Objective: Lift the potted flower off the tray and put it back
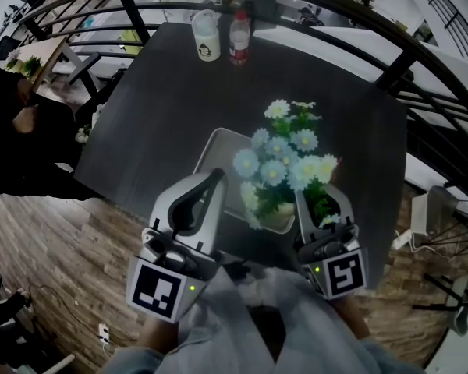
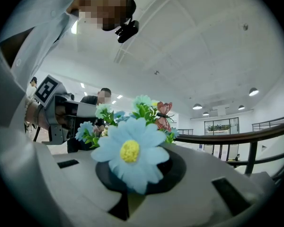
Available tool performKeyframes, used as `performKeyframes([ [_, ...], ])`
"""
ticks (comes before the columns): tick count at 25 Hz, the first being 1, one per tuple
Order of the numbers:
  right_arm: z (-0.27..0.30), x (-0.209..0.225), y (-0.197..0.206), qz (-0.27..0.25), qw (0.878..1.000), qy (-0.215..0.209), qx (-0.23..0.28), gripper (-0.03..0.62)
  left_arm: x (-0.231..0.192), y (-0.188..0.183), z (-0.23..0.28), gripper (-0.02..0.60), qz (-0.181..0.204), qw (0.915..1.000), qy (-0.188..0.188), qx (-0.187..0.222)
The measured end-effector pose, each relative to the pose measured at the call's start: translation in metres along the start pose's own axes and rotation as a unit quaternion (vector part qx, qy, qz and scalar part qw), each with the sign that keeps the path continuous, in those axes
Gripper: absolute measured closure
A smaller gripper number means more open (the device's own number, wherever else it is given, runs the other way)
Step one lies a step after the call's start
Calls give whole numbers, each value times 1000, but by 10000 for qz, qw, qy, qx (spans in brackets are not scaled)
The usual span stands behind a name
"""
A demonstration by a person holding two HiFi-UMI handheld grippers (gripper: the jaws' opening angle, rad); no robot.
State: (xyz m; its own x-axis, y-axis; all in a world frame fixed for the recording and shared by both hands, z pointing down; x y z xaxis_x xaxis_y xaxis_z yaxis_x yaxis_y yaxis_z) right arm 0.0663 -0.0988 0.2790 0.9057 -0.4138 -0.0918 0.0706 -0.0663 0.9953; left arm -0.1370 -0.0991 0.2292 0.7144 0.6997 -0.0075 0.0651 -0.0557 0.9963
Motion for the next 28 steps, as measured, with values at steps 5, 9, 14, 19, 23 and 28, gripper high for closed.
performKeyframes([
  [5,2,3,7,21,9998,-158,-71,560,5,0,-1,580,11,9998,-181,-59],
  [9,11,-3,16,40,9995,-299,-135,560,2,3,-8,580,-13,9995,-300,-114],
  [14,23,-10,26,58,9980,-584,-219,560,-3,7,-17,580,-41,9984,-515,-241],
  [19,32,-13,36,65,9962,-826,-271,560,-4,12,-24,580,-108,9969,-716,-315],
  [23,40,-17,51,86,9940,-1004,-419,560,-6,16,-29,580,-155,9956,-848,-356],
  [28,50,-26,69,-103,9901,-1286,-561,560,-9,22,-34,580,-206,9941,-978,-428],
])
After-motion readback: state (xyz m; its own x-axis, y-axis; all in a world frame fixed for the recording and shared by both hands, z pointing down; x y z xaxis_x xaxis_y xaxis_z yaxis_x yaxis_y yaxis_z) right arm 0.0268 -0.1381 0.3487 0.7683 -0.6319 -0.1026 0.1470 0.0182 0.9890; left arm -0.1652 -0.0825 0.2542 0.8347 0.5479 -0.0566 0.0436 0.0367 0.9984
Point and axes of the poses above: the fingertips, and each gripper's own axes: z forward along the fingers, x to its right, y out of its underside, the point moved 8 cm from there along -z, backward along the fingers, and after that the axes turned 7 degrees about y, right-handed, at the moved point
